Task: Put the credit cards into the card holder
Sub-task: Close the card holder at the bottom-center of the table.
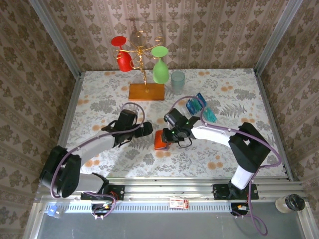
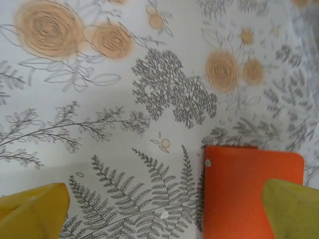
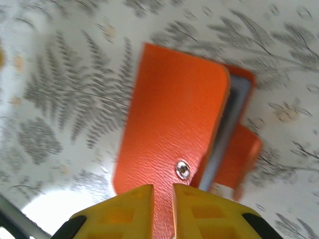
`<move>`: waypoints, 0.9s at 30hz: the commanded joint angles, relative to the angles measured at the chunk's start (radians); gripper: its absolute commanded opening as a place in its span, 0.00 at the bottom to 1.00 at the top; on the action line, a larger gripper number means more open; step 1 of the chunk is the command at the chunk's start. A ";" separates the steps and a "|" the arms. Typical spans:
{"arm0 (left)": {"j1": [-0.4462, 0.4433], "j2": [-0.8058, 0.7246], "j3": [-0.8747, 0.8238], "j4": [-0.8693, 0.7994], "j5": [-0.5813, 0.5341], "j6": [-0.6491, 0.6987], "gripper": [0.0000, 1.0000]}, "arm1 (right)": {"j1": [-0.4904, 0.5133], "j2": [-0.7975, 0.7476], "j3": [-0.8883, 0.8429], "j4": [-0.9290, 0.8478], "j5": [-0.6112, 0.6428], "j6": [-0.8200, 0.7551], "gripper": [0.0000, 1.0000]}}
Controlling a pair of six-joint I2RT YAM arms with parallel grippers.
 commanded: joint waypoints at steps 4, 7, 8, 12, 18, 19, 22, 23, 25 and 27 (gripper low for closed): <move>-0.071 0.071 0.080 -0.050 -0.005 0.124 1.00 | -0.007 -0.004 -0.058 0.063 0.031 0.022 0.15; -0.097 0.090 0.080 -0.047 -0.015 0.134 1.00 | -0.008 -0.006 -0.071 0.075 0.031 0.026 0.15; -0.102 0.093 0.078 -0.045 -0.015 0.135 1.00 | -0.008 -0.007 -0.074 0.077 0.031 0.028 0.15; -0.124 0.097 0.053 -0.033 -0.018 0.139 1.00 | -0.009 -0.004 -0.081 0.085 0.028 0.029 0.15; -0.139 0.115 0.038 -0.007 -0.016 0.150 1.00 | -0.011 0.006 -0.093 0.096 0.023 0.034 0.14; -0.140 0.123 0.038 -0.004 -0.017 0.151 1.00 | -0.011 0.008 -0.095 0.100 0.022 0.035 0.14; -0.144 0.144 0.037 0.005 -0.011 0.155 1.00 | -0.011 0.009 -0.099 0.106 0.020 0.040 0.14; -0.145 0.149 0.037 0.008 -0.012 0.155 1.00 | -0.011 0.008 -0.101 0.106 0.020 0.040 0.13; -0.148 0.163 0.034 0.017 -0.008 0.156 1.00 | -0.011 0.009 -0.102 0.107 0.019 0.040 0.13; -0.151 0.176 0.028 0.031 -0.005 0.158 1.00 | -0.010 0.011 -0.102 0.107 0.017 0.041 0.13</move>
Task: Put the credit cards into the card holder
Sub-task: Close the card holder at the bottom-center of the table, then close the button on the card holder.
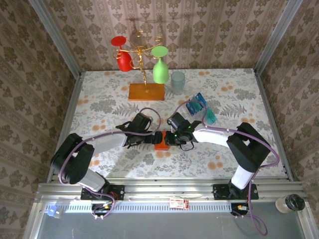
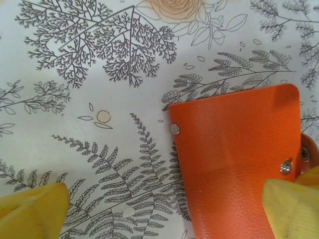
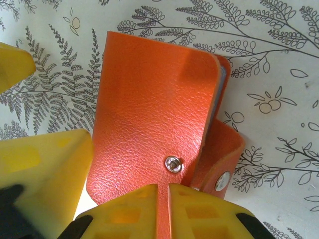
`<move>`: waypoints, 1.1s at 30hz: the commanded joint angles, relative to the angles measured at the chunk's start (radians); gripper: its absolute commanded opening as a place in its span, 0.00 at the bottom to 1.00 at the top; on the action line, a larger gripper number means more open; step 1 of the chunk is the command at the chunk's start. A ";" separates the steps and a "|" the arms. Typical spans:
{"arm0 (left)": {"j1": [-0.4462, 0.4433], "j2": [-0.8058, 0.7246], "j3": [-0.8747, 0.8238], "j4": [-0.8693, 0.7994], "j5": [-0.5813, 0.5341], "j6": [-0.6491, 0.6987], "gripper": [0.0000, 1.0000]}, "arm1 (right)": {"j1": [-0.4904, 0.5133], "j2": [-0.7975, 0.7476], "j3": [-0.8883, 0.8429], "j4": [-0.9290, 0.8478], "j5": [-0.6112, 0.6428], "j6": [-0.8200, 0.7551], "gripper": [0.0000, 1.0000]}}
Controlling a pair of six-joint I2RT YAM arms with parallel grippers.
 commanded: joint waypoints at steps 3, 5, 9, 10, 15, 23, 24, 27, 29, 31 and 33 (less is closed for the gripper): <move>-0.014 0.031 -0.024 0.038 0.003 0.026 1.00 | -0.004 0.013 -0.020 0.008 0.011 0.016 0.13; -0.019 0.040 -0.025 0.044 0.000 0.027 1.00 | -0.005 0.016 -0.015 0.011 0.006 0.018 0.13; -0.038 0.059 -0.013 0.003 -0.050 0.041 1.00 | -0.009 0.007 -0.009 -0.002 0.000 0.015 0.13; -0.042 0.062 -0.009 -0.014 -0.068 0.042 1.00 | -0.012 -0.004 -0.009 -0.008 0.000 0.014 0.13; -0.090 0.073 0.012 -0.098 -0.179 0.047 1.00 | -0.058 -0.121 -0.027 -0.064 0.029 0.008 0.13; -0.124 0.086 0.003 -0.103 -0.232 0.026 1.00 | -0.111 -0.119 -0.010 -0.161 0.031 -0.029 0.26; -0.124 0.087 0.000 -0.098 -0.231 0.022 1.00 | -0.109 -0.106 -0.004 -0.161 0.022 -0.031 0.28; -0.127 0.089 -0.006 -0.089 -0.228 0.020 1.00 | -0.095 -0.072 0.022 -0.172 0.018 -0.039 0.34; -0.127 0.090 -0.010 -0.083 -0.226 0.018 1.00 | -0.086 -0.051 0.042 -0.179 0.019 -0.044 0.37; -0.126 0.091 -0.017 -0.077 -0.225 0.015 1.00 | -0.077 -0.031 0.061 -0.185 0.019 -0.048 0.38; -0.126 0.089 -0.022 -0.072 -0.223 0.014 1.00 | -0.070 -0.014 0.078 -0.191 0.019 -0.051 0.38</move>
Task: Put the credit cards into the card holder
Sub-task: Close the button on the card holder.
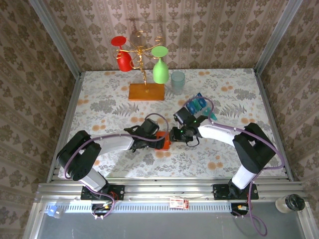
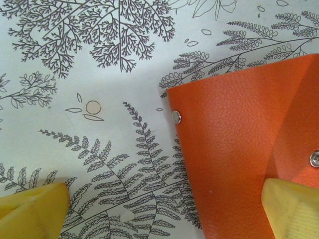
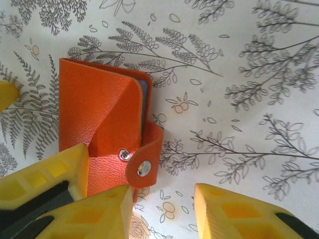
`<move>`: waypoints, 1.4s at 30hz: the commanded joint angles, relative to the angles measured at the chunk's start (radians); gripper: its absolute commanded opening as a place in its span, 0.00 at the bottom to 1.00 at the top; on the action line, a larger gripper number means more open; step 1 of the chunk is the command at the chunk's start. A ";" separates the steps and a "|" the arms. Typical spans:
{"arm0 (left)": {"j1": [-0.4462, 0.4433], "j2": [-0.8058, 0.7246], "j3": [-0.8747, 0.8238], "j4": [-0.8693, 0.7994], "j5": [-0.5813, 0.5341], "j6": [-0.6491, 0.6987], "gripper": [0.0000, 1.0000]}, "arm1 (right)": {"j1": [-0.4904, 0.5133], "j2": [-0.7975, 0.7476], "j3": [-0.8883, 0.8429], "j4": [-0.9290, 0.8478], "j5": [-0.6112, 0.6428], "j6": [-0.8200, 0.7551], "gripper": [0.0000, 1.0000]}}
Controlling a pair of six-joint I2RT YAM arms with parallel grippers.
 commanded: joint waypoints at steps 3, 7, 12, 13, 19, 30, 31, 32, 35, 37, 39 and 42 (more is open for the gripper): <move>-0.009 0.027 -0.040 -0.052 -0.024 -0.015 1.00 | 0.018 0.036 0.059 -0.043 0.003 -0.022 0.38; -0.010 0.028 -0.045 -0.044 -0.021 -0.017 1.00 | 0.021 0.051 0.074 -0.047 0.002 -0.024 0.38; -0.008 0.035 -0.045 -0.041 -0.019 -0.016 1.00 | 0.025 0.067 0.083 -0.047 0.000 -0.023 0.36; -0.009 0.036 -0.045 -0.039 -0.018 -0.017 1.00 | 0.025 0.072 0.083 -0.050 -0.002 -0.024 0.35; -0.009 0.042 -0.044 -0.034 -0.014 -0.018 1.00 | 0.025 0.070 0.081 -0.051 0.003 -0.026 0.16; -0.009 0.045 -0.048 -0.025 -0.011 -0.020 1.00 | 0.018 0.054 0.070 -0.037 -0.012 -0.033 0.00; -0.009 0.046 -0.048 -0.023 -0.012 -0.021 1.00 | 0.016 0.053 0.065 -0.026 -0.024 -0.030 0.00; -0.008 0.045 -0.049 -0.024 -0.011 -0.021 1.00 | 0.013 0.048 0.060 -0.011 -0.040 -0.026 0.00; -0.010 0.045 -0.051 -0.020 -0.010 -0.020 1.00 | 0.013 0.053 0.057 0.025 -0.078 -0.013 0.00; -0.009 0.046 -0.051 -0.019 -0.011 -0.020 1.00 | 0.013 0.063 0.059 0.046 -0.098 -0.003 0.00; -0.009 0.046 -0.052 -0.019 -0.011 -0.020 1.00 | 0.013 0.075 0.061 0.063 -0.115 0.006 0.00; -0.009 0.044 -0.054 -0.018 -0.008 -0.020 1.00 | 0.013 0.089 0.063 0.077 -0.124 0.016 0.00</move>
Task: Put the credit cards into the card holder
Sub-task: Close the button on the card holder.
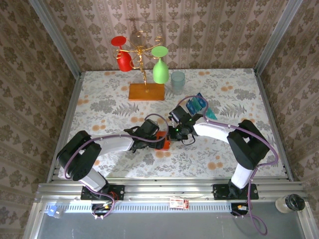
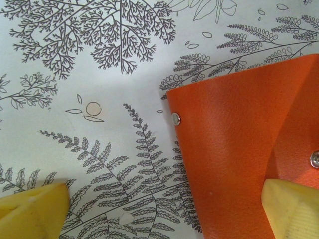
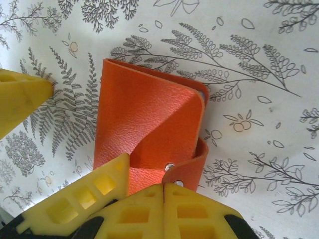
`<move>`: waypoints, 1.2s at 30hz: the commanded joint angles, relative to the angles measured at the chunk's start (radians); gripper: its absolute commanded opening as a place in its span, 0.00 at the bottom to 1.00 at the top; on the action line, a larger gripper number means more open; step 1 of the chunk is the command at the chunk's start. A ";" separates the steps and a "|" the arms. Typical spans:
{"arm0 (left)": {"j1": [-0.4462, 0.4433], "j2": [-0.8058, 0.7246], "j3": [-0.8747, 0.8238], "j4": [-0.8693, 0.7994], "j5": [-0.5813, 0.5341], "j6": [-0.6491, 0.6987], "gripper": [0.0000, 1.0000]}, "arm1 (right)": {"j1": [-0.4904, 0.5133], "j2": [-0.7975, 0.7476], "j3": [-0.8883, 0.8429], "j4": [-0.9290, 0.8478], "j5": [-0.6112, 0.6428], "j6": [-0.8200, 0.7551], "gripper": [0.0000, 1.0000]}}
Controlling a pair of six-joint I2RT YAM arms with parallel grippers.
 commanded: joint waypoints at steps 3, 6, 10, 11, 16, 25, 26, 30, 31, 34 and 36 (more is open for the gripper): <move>-0.004 0.045 -0.038 -0.046 0.001 -0.009 1.00 | -0.004 0.038 0.009 0.050 -0.048 0.026 0.00; -0.003 0.046 -0.039 -0.044 0.000 -0.009 1.00 | -0.003 0.050 0.010 0.057 -0.053 0.030 0.00; -0.003 0.044 -0.040 -0.042 0.000 -0.010 1.00 | -0.003 0.072 0.012 0.063 -0.058 0.034 0.00; -0.003 0.044 -0.040 -0.043 0.000 -0.011 1.00 | -0.003 0.077 0.010 0.068 -0.060 0.035 0.00; -0.003 0.043 -0.041 -0.043 0.001 -0.011 1.00 | -0.003 0.100 -0.005 0.084 -0.063 0.043 0.00; -0.002 0.043 -0.039 -0.041 0.007 -0.013 1.00 | 0.001 0.109 -0.033 0.099 -0.069 0.047 0.00; 0.000 0.040 -0.036 -0.045 0.010 -0.012 1.00 | 0.002 0.109 -0.037 0.100 -0.068 0.045 0.00; 0.021 0.007 -0.020 -0.060 0.030 -0.012 1.00 | 0.006 0.110 -0.045 0.082 -0.050 0.035 0.00; 0.029 -0.008 -0.020 -0.061 0.036 -0.015 1.00 | 0.008 0.110 -0.045 0.072 -0.042 0.032 0.00; 0.061 -0.052 -0.026 -0.061 0.061 -0.022 1.00 | 0.008 0.110 -0.050 0.060 -0.021 0.026 0.00; 0.075 -0.068 -0.030 -0.061 0.075 -0.018 1.00 | 0.008 0.113 -0.051 0.054 -0.013 0.025 0.00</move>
